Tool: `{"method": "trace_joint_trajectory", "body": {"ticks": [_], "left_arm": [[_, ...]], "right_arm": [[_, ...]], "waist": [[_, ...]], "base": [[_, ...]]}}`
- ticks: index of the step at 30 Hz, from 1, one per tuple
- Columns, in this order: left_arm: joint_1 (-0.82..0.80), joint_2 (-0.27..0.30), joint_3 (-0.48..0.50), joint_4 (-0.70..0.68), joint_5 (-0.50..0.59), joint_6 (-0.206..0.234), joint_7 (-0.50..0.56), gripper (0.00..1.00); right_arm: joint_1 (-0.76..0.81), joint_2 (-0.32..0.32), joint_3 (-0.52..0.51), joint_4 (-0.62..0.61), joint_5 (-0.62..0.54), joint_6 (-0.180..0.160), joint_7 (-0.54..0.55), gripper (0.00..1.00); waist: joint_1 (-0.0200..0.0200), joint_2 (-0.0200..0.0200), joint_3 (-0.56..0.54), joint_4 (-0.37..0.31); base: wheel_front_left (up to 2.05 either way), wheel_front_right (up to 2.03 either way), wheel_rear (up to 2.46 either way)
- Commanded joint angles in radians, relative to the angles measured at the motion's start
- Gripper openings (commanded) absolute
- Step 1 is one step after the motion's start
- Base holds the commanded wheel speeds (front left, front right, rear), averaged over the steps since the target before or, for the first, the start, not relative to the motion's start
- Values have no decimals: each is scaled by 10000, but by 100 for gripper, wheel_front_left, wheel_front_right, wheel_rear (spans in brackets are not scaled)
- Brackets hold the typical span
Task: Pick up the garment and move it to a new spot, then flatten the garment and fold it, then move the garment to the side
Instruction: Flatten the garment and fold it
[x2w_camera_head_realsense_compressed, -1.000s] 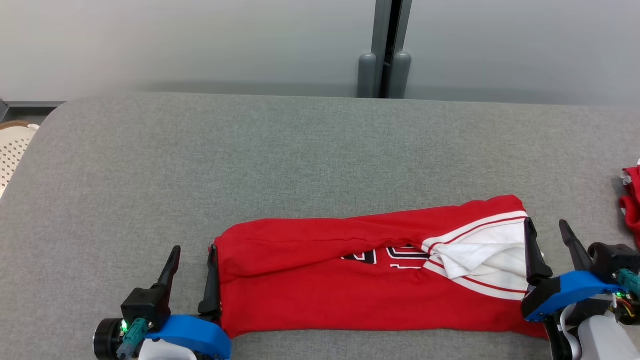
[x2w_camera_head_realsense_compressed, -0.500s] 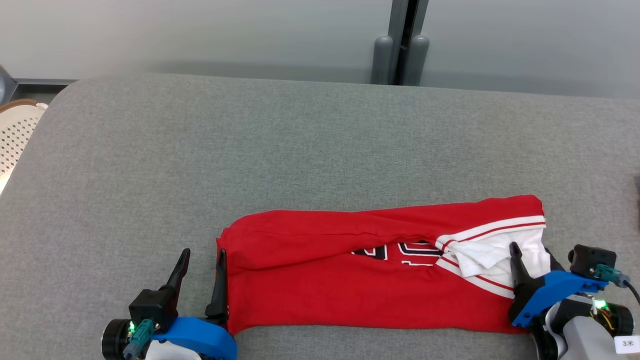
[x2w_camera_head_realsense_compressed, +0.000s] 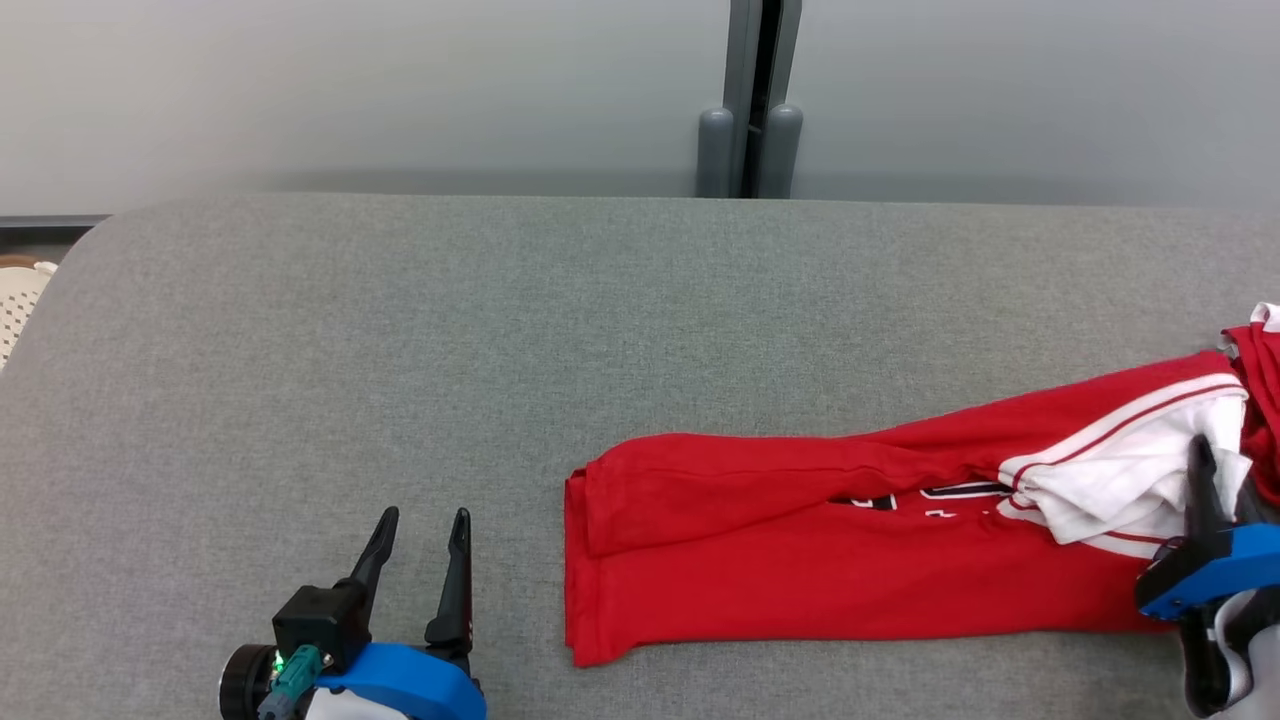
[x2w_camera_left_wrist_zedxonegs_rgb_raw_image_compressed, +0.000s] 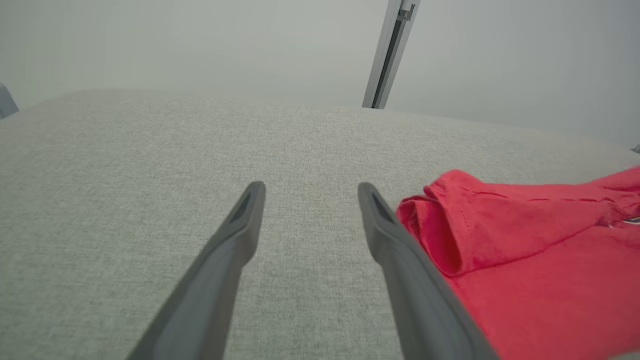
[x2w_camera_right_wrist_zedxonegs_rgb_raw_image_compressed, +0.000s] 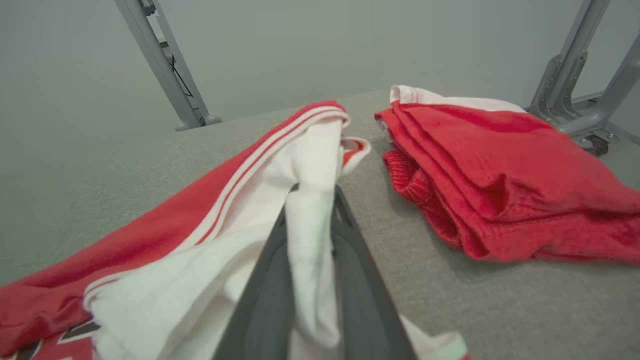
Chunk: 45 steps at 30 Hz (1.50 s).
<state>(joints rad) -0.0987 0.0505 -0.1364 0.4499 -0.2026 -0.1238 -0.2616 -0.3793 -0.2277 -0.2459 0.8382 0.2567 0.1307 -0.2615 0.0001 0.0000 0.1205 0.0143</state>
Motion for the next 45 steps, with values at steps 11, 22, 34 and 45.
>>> {"method": "trace_joint_trajectory", "body": {"ticks": [11, 22, 34, 45], "left_arm": [[461, 4, -385, 232, -198, -61, -46, 100], [243, 2, -634, 302, -250, -68, -46, 100], [252, -2, -516, 328, -301, 56, -46, 100], [115, 0, -17, -40, -13, 125, -46, 100]], "right_arm": [[1237, 1613, 2717, -3138, 873, -1, -35, 0], [84, 1757, 6292, -2525, 3036, -1, -34, 0], [-804, 1747, 7655, -2042, 3998, -1, -35, 100], [525, 1752, 4202, -2255, 620, -1, -37, 100]], "waist": [[-1, 0, -382, 175], [-1, 0, -317, 1234], [-1, 0, -426, 1436], [-1, 0, -638, 12]], "base": [[0, 0, 0], [0, 0, 0], [0, 0, 0], [0, 0, 0]]}}
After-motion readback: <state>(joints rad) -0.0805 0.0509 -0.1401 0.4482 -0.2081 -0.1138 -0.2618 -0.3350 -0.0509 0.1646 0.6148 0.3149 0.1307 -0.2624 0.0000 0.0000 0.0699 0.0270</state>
